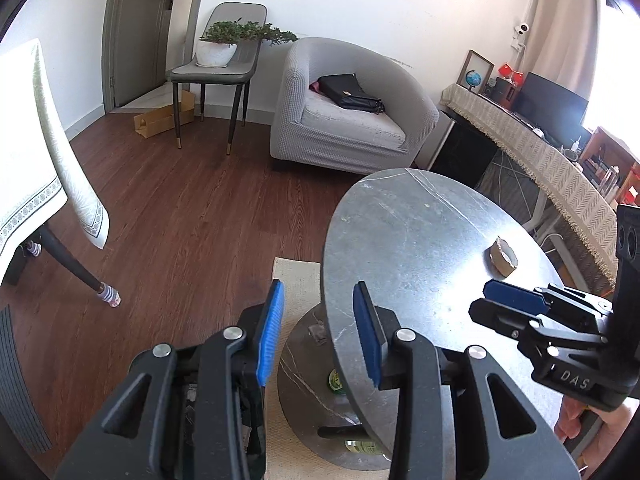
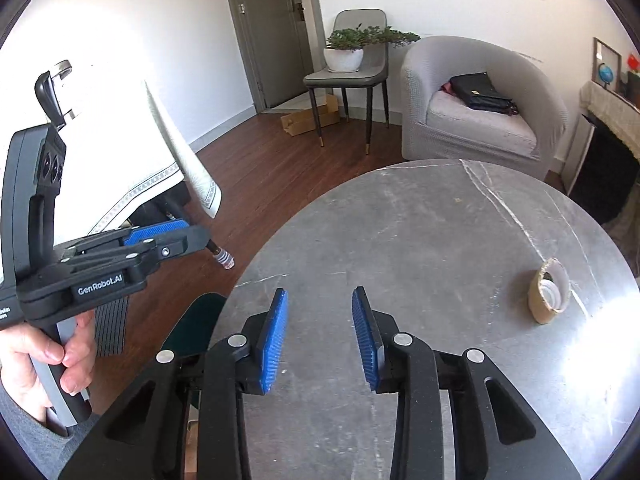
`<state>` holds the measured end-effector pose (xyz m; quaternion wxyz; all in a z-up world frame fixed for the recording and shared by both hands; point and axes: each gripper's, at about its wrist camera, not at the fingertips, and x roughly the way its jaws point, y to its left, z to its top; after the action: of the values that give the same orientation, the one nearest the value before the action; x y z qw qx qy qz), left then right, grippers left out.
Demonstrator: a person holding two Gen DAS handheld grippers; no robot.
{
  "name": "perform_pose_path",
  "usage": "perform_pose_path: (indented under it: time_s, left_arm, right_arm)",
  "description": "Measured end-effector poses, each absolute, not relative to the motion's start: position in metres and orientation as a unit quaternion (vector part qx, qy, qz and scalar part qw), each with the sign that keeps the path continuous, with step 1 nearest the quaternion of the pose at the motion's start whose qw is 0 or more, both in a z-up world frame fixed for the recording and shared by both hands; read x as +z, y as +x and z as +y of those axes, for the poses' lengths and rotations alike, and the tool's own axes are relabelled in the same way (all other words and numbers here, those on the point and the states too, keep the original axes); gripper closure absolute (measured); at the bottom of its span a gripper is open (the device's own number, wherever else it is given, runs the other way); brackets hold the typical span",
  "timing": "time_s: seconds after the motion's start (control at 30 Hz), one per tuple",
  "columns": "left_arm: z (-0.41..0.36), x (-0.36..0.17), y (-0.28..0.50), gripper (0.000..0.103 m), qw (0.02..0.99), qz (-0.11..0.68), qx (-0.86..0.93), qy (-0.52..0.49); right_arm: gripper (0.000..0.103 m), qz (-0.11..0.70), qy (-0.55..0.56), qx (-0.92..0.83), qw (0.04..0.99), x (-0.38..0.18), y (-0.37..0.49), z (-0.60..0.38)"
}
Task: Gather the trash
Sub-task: 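Move both tools back over the table toward the last tape roll, then close the right tool on the rim of the last brown tape roll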
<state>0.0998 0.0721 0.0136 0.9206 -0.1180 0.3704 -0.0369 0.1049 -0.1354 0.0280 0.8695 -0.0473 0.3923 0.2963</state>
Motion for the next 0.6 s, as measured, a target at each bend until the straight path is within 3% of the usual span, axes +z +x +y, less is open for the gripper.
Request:
perform_pose_path:
  time_s: [0.6]
  left_arm:
    - [-0.032, 0.012, 0.156, 0.064, 0.916, 0.380, -0.118, -0.043]
  right_arm:
    - [0.081, 0.401, 0.011, 0.162, 0.901, 0.018, 0.161, -0.265]
